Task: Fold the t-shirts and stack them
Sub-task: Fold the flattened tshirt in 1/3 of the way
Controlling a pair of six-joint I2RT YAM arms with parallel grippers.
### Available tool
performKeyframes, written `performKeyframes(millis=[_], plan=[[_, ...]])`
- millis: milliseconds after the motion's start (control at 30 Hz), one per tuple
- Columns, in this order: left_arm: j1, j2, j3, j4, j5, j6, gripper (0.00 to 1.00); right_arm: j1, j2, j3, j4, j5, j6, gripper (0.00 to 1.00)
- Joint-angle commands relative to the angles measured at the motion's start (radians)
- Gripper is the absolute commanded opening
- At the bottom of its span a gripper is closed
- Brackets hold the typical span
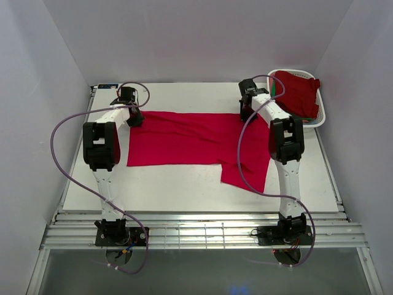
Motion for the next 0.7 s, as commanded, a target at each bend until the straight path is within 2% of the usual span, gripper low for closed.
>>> performKeyframes(millis=[0,100,267,433,667], plan=[[-0.003,-0.049,0.004,0.016,0.030,0.033,0.12,0.008,-0.137,-0.174,0.257,-0.080,-0.047,0.08],[-0.005,-0.132,-0.030,0.061,0.030,0.025,0.19,0.010,-0.276,-0.259,0.359,-0.126,-0.042,0.08],[-0.006,-0.212,-0.126,0.087,-0.005,0.022,0.54,0.028,-0.310,-0.240,0.343,-0.198,-0.030,0.08],[-0.006,-0.209,-0.189,0.041,-0.059,0.027,0.56,0.050,-0.212,-0.140,0.240,-0.310,-0.031,0.08],[-0.006,-0.197,-0.261,0.040,-0.071,0.022,0.53,0.067,-0.136,-0.161,0.238,-0.359,-0.030,0.08]])
